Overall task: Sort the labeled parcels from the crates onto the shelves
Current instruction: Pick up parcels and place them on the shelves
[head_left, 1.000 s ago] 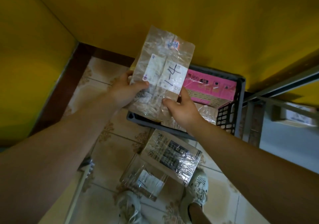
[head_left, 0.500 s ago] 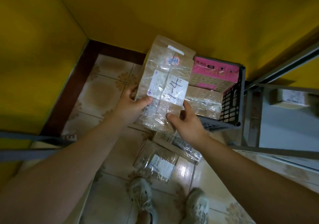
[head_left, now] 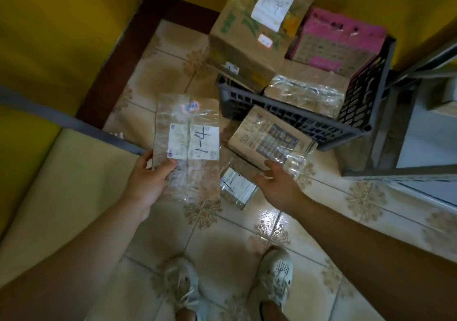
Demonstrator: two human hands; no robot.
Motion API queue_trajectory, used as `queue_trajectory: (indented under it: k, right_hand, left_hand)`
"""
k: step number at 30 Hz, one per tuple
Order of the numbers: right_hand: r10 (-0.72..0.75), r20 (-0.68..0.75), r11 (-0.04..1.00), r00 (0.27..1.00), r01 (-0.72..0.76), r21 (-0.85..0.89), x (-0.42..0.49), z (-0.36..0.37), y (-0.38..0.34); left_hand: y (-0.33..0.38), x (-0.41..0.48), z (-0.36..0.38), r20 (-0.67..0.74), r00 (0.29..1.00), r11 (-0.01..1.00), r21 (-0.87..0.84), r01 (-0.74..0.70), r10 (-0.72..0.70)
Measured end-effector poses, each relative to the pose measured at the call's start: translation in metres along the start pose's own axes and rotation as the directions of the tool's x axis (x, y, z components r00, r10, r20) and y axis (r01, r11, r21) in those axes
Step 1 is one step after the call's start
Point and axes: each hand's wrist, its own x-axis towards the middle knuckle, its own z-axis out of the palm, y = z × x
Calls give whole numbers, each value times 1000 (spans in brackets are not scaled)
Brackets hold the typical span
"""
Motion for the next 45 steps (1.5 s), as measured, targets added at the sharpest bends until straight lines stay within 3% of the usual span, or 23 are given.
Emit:
queue_trajectory:
  k: [10,17,22,25,28,33,36,39,41,45]
  right_hand:
    - [71,-61,973,996,-83,-217,115,83,100]
    - [81,-212,921,974,-154,-358,172,117,129]
    - [2,-315,782,949,-198,-591,175,130,141]
    - [-24,-309,745,951,-189,-640,174,131,142]
    - [-23,-296,744,955,-181,-643,174,134,142]
    - [45,-290,688,956,-240,-685,172,131,136]
    - [117,-276,732,954,-271,-625,176,132,138]
    - [196,-210,942,958,-243,-231,179,136,139]
    - [215,-139,975,967,-220,-15,181,142,136]
    - [201,-61,980,978,-200,22,193,160,146]
  left_hand:
    - [-111,130,29,18,999,983,179,35,-38]
    - [-153,184,41,6,999,993,115,30,-31]
    - [-165,189,21,28,1000,998,63,9,-10]
    - [-180,178,-6,-24,999,998,59,-20,22]
    - [-207,162,-34,-70,996,996,72,60,-54]
    - [-244,142,-22,-7,996,992,91,84,-84]
    - [-253,141,-5,-92,983,987,-23,158,-159]
    - [-255,144,7,-106,977,980,-94,175,-185]
    - [-254,146,11,-89,985,986,-90,141,-149]
    - [-260,151,3,-82,991,994,-20,103,-104]
